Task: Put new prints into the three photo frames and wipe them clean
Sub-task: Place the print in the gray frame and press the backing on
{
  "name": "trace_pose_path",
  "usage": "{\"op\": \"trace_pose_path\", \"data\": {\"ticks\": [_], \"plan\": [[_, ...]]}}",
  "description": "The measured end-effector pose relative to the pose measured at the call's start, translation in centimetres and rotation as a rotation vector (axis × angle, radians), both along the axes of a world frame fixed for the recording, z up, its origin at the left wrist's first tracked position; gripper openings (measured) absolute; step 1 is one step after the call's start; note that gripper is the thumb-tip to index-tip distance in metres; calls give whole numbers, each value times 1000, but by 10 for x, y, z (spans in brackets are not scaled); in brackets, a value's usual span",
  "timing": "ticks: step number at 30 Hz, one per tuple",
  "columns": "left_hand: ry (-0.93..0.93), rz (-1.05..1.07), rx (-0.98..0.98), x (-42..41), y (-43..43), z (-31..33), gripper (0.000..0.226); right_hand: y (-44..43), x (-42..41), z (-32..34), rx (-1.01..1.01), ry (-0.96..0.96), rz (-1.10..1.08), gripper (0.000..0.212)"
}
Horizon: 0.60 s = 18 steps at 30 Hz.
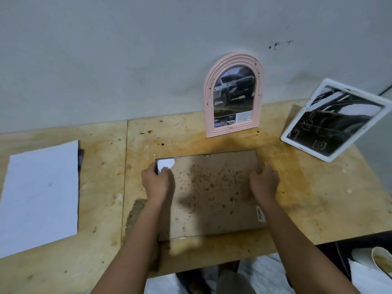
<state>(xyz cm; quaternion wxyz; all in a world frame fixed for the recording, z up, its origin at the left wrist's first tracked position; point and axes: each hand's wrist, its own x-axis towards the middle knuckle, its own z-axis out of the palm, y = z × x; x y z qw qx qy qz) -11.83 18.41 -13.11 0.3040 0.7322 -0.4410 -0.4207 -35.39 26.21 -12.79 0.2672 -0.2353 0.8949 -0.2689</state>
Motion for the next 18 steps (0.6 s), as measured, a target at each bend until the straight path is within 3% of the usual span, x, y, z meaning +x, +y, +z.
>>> {"op": "trace_pose_path", "data": {"ticks": [3,7,11,18], "plan": [[104,107,-151,-9,-5,35,17,-6,-8,24,-181,115,-101,32],[279,255,-333,-21,-13,79,39,-13,-28,64,-480,176,-157,46],[445,319,-381,-28,-14,102,51,-7,-37,100,-672,69,-246,50],[547,305,-362,-28,21,80,31,26,-33,99,-745,-229,-374,35]]}}
